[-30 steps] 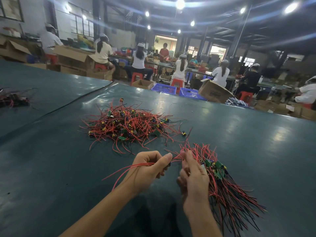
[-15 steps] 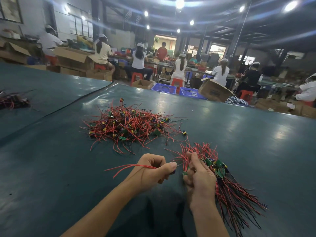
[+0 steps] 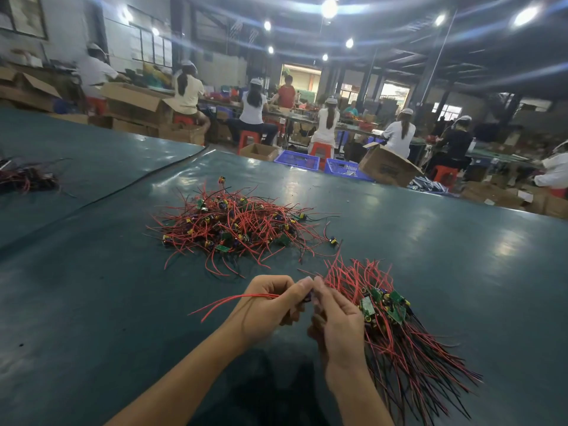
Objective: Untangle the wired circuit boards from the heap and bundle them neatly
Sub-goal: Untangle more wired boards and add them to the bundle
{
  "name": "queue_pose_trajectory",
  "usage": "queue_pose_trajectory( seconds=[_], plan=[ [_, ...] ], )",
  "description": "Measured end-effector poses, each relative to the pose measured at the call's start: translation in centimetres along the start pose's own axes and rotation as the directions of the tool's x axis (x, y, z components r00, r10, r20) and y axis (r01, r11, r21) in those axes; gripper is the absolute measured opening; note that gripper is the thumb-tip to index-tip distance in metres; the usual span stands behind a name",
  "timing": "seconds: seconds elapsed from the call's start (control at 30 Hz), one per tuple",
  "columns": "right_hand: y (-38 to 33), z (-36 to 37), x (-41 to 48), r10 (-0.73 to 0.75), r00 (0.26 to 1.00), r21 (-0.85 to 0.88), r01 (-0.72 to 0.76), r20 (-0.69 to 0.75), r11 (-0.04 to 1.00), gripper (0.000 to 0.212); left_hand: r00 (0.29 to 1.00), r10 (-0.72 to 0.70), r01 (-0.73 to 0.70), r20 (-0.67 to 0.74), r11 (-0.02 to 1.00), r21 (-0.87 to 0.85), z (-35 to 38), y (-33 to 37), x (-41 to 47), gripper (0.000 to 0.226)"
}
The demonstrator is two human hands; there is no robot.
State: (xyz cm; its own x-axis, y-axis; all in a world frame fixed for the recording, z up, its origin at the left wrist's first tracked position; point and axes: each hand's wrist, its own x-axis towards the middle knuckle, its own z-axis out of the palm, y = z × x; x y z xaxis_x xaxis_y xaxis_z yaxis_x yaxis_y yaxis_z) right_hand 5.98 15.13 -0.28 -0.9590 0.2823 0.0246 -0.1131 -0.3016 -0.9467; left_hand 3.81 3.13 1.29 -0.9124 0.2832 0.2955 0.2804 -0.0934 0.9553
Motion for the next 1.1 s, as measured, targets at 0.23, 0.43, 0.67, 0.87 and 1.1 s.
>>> queue_pose_trajectory(
  seconds=[0.23,0.43,0.67,0.87,1.1],
  plan=[
    [0.0,0.0,0.0,-0.149,0.989,-0.109,0.147,-0.014,0.983,0.027,0.999,-0.028,0.027,0.019,1.000,0.015,0.3,-0.2,0.1,0.043],
    [-0.1,0.0,0.2,-0.117,0.988,-0.114,0.105,-0.101,0.988,0.020,0.998,-0.034,0.031,0.056,0.999,0.040,-0.1,-0.2,0.0,0.037],
    [-1.5,-1.9,1.5,0.018,0.985,0.153,0.009,-0.174,0.988,0.024,0.986,-0.041,0.037,0.163,0.999,0.032,0.2,0.2,-0.4,0.039],
    [-0.2,-0.4,0.4,0.015,1.000,-0.002,-0.015,0.003,1.000,0.026,0.995,-0.028,0.024,0.092,0.999,0.048,0.0,0.4,-0.2,0.044],
    [-0.5,-0.4,0.0,-0.077,0.997,-0.005,0.078,0.025,0.997,0.021,0.999,-0.043,0.040,0.018,0.990,0.137,-0.4,0.2,-0.2,0.030]
  ],
)
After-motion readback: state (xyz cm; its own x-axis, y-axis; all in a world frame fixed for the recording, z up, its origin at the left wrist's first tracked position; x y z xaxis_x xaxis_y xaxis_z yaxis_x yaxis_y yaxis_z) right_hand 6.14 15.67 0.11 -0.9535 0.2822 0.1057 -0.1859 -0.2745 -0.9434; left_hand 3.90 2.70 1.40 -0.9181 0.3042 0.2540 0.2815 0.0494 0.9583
